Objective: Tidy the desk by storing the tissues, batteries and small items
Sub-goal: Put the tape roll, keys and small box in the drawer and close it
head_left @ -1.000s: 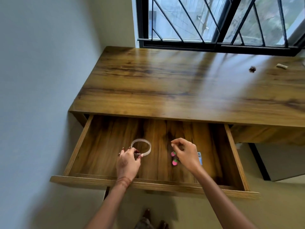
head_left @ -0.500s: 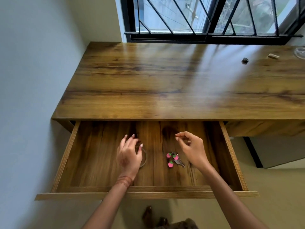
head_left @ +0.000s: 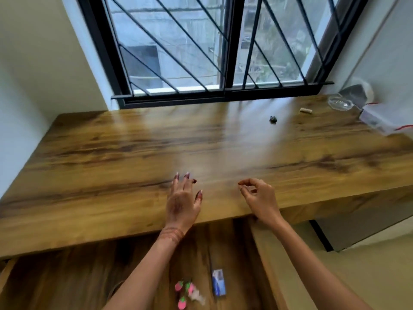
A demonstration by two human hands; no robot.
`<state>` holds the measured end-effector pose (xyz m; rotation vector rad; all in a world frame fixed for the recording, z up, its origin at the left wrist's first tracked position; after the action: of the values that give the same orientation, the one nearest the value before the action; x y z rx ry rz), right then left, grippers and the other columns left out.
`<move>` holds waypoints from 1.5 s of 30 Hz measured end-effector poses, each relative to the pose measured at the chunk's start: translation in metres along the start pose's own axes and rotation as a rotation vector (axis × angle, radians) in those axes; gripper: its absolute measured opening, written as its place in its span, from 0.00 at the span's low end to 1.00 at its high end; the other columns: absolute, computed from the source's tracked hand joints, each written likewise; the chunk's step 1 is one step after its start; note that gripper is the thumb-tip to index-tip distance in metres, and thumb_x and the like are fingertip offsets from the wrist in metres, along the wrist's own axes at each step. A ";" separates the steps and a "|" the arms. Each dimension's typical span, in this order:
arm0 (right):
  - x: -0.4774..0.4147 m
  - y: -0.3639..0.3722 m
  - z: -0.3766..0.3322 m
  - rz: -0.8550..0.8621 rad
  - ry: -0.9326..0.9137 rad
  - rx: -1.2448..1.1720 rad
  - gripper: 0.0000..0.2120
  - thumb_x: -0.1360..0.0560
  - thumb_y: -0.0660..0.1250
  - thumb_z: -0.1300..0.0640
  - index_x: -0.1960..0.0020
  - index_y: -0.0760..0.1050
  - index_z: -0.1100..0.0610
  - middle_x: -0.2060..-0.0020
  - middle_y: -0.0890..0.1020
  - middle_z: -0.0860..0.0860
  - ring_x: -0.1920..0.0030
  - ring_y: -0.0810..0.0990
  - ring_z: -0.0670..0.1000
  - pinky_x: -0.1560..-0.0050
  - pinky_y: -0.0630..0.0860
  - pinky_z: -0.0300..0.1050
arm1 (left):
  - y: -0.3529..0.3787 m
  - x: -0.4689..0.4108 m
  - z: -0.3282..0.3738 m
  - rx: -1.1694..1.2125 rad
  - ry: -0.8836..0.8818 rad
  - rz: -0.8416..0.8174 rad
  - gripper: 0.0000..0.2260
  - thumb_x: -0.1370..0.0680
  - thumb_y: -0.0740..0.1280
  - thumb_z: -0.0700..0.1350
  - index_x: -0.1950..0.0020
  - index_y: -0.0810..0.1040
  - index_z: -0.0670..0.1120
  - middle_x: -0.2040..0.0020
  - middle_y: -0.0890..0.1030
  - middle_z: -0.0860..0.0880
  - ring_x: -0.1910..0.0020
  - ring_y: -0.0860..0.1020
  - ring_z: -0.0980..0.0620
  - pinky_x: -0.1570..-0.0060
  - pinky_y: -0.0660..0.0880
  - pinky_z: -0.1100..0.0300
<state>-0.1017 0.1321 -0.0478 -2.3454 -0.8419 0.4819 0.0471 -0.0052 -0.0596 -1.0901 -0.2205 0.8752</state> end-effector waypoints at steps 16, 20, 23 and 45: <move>-0.307 -0.050 0.140 -0.069 0.010 0.418 0.25 0.22 0.60 0.53 0.29 0.59 0.61 0.25 0.53 0.57 0.26 0.52 0.57 0.29 0.57 0.55 | 0.090 -0.086 0.012 -0.217 -0.212 -0.074 0.39 0.29 0.43 0.68 0.25 0.56 0.46 0.24 0.52 0.49 0.24 0.48 0.49 0.26 0.42 0.53; -0.336 -0.043 0.152 -0.110 0.027 0.486 0.24 0.20 0.54 0.50 0.28 0.58 0.59 0.25 0.50 0.57 0.25 0.48 0.58 0.27 0.52 0.55 | 0.092 -0.087 0.011 -0.220 -0.230 -0.099 0.39 0.30 0.44 0.69 0.25 0.55 0.47 0.24 0.51 0.51 0.24 0.47 0.51 0.26 0.42 0.53; -0.341 -0.038 0.153 -0.072 0.027 0.503 0.21 0.19 0.51 0.55 0.30 0.61 0.63 0.26 0.57 0.59 0.26 0.52 0.58 0.26 0.53 0.53 | 0.093 -0.087 0.010 -0.219 -0.240 -0.102 0.39 0.29 0.45 0.68 0.25 0.56 0.47 0.24 0.51 0.51 0.24 0.47 0.52 0.26 0.43 0.53; -0.170 -0.008 0.061 -0.109 -0.282 0.210 0.20 0.26 0.58 0.73 0.35 0.71 0.66 0.35 0.72 0.63 0.33 0.69 0.59 0.32 0.61 0.41 | 0.076 -0.057 0.016 0.054 -0.285 0.034 0.24 0.24 0.66 0.49 0.31 0.67 0.41 0.26 0.63 0.43 0.26 0.57 0.45 0.27 0.52 0.52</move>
<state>-0.2607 0.0488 -0.0669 -2.0563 -0.9889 0.8259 -0.0378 -0.0215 -0.1024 -0.9191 -0.4137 1.0607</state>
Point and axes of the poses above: each hand's wrist, its own x-axis away from the middle knuckle, its own y-axis out of the palm, z = x × y, the point moved 3 cm from there along -x, towards the middle knuckle
